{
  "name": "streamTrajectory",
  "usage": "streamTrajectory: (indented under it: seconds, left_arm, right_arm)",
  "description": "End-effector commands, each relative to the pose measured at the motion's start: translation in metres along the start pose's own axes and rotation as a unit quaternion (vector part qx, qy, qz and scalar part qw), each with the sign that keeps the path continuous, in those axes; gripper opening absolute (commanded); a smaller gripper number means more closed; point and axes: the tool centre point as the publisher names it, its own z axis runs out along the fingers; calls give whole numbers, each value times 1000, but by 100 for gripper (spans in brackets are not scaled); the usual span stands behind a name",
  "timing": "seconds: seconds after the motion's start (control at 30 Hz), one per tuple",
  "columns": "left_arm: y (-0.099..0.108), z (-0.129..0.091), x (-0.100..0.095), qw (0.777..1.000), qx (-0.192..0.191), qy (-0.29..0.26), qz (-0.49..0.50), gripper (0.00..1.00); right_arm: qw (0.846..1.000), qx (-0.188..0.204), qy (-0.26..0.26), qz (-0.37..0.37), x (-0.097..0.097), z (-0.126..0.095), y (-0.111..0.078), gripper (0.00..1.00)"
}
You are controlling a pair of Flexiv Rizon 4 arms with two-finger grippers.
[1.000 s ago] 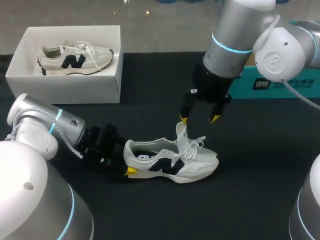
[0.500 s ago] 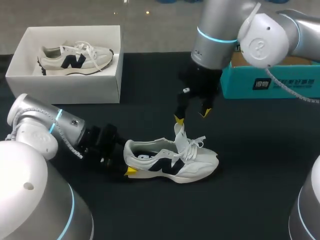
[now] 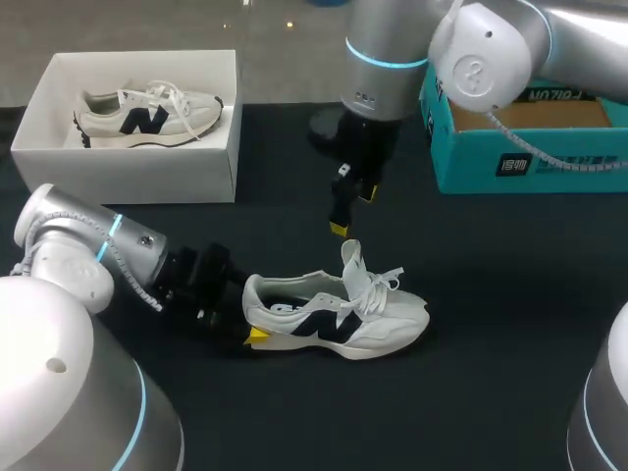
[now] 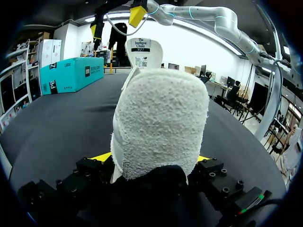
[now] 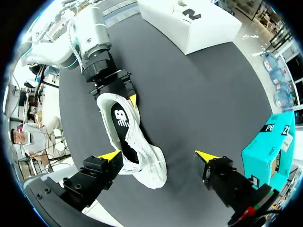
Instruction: Take the shoe out of the shoebox, open the shoe tongue, remove and reinsert the insole, then place the shoe into the shoebox
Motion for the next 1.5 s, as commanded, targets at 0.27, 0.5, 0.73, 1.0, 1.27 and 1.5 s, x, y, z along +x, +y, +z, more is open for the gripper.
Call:
streamTrajectory:
  seconds: [0.27, 0.5, 0.73, 1.0, 1.27, 1.5]
  left_arm:
    - [2, 2, -1, 1000, -1, 1, 0, 0]
    - [2, 2, -1, 1000, -1, 1, 0, 0]
    - [2, 2, -1, 1000, -1, 1, 0, 0]
    - [2, 2, -1, 1000, -1, 1, 0, 0]
    - [2, 2, -1, 1000, -1, 1, 0, 0]
    - [2, 2, -1, 1000, -1, 1, 0, 0]
  right_arm:
    - [999, 4, 14, -39, 5, 14, 9, 0]
    - [999, 5, 17, -30, 5, 15, 8, 0]
    - [999, 5, 17, -30, 5, 15, 8, 0]
    - [999, 5, 17, -30, 5, 15, 8, 0]
    - [999, 19, -2, -48, 12, 16, 21, 0]
    - [994, 43, -16, -95, 35, 21, 38, 0]
